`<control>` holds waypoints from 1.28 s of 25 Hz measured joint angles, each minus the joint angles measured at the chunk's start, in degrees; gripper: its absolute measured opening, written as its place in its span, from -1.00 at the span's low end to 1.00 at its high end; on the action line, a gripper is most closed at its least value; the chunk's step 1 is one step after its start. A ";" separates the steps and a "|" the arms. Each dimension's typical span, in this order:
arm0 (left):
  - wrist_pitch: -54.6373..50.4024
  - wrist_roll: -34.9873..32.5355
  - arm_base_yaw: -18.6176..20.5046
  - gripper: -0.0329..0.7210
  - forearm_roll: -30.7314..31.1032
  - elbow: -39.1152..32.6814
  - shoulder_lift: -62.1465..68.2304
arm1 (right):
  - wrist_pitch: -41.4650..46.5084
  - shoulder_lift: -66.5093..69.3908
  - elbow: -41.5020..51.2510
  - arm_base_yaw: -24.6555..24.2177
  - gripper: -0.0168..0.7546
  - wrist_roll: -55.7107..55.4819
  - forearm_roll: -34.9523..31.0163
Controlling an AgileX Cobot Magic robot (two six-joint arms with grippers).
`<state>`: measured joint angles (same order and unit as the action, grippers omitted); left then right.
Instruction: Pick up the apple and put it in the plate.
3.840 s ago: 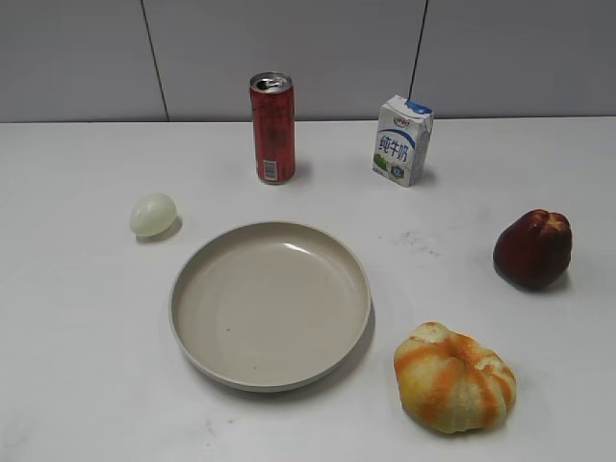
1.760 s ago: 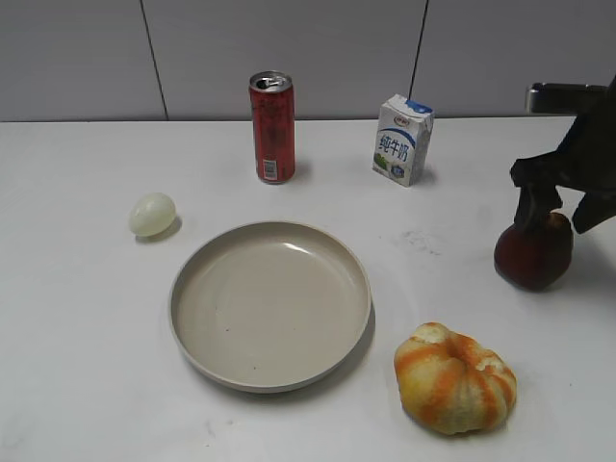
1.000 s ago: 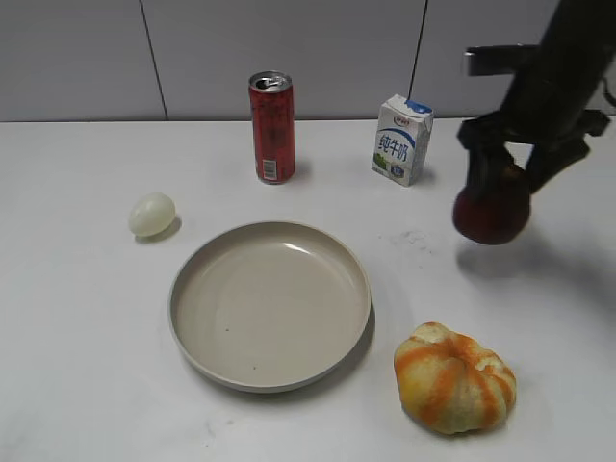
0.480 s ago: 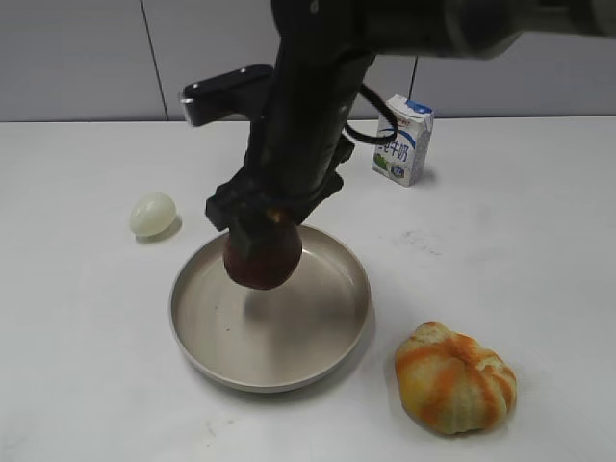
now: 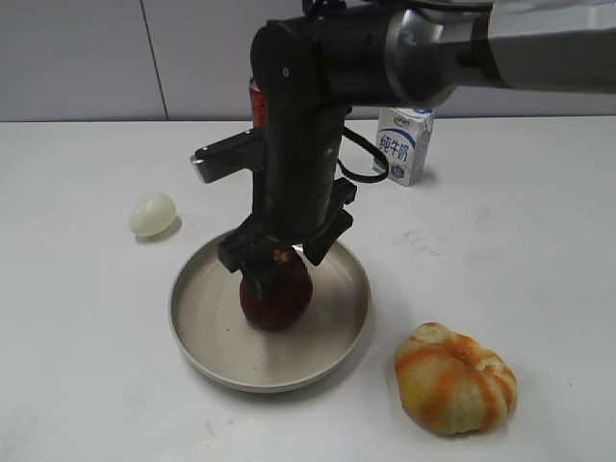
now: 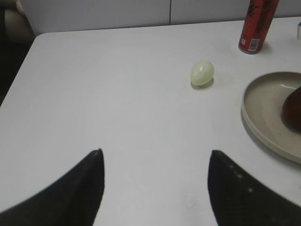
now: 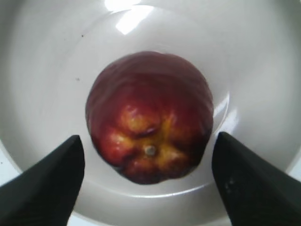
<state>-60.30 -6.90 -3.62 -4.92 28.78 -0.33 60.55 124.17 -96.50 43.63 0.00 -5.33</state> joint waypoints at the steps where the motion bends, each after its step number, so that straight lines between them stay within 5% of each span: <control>1: 0.00 0.00 0.00 0.48 0.00 0.00 0.00 | 1.91 0.00 -1.19 -0.15 0.78 0.00 0.31; 7: 0.00 0.00 0.00 0.48 0.00 0.00 0.00 | 8.14 0.04 -12.68 -5.45 0.78 0.00 3.23; 18: 0.00 0.00 0.00 0.48 0.00 0.00 0.00 | 8.58 -2.03 -14.66 -30.38 0.69 -1.40 3.96; 25: 0.00 0.00 0.00 0.48 0.00 0.00 0.00 | 8.58 -14.25 -2.11 -40.22 0.58 -1.27 4.84; 32: 0.00 0.00 0.05 0.48 0.00 0.00 0.00 | 8.62 -32.14 21.64 -41.75 0.58 0.00 3.36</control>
<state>-60.30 -6.90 -3.57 -4.92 28.78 -0.33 69.17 92.03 -74.85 1.88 0.00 -1.98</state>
